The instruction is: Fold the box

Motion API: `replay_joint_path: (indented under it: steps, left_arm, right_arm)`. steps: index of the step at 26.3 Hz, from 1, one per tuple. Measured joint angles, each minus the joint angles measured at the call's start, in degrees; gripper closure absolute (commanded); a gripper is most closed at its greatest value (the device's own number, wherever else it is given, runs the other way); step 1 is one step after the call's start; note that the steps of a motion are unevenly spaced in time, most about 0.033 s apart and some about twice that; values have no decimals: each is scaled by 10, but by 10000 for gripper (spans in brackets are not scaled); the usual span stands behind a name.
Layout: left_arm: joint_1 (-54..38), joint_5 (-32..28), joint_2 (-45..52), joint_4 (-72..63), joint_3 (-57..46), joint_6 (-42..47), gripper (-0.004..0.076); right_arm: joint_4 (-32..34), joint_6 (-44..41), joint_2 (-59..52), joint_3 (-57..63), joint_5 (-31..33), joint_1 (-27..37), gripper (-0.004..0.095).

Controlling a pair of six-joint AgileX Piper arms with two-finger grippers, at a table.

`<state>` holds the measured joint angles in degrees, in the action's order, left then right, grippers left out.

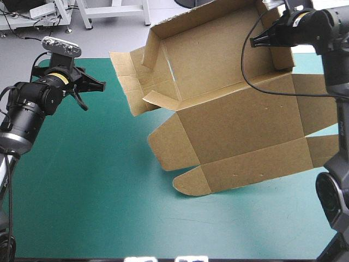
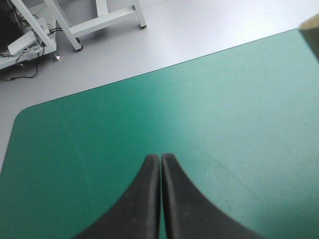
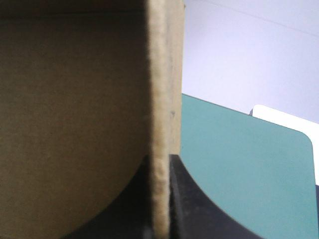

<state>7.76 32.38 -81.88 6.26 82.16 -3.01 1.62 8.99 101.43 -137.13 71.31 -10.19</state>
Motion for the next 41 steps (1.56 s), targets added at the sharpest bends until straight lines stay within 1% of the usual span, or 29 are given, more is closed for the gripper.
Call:
replay_joint_path:
  steps: [5,7,9,10,15,19,21,23,26,32,41]
  left_arm:
    - [0,-32,-21,-63,0,1,729]
    - [0,-49,-21,-137,0,-18,729]
    - [0,-50,-21,-250,0,-91,729]
    - [0,-44,-21,-333,0,-147,729]
    - [0,6,-21,-577,0,-314,729]
    - [0,49,-21,-723,0,-405,729]
    - [0,73,-21,-775,0,-439,729]
    - [0,91,-21,-807,0,-462,729]
    - [0,107,-21,-823,0,-475,729]
    - [0,127,-21,-847,0,-477,729]
    - [0,175,-21,-879,0,-513,728]
  right_arm:
    - [38,-5,-93,-2,0,0,928]
    - [43,-6,-121,-3,0,0,928]
    - [43,-6,-137,-4,1,0,928]
    - [43,-6,-141,-5,1,0,928]
    - [42,-6,-140,-5,1,0,928]
    - [42,-6,-136,-5,1,0,928]
    - [41,-6,-134,-5,1,0,928]
    - [40,-6,-131,-5,1,0,928]
    - [32,-6,-124,-5,1,1,928]
    - [20,-6,-101,-5,1,1,928]
    - [15,-6,-68,-5,1,1,928]
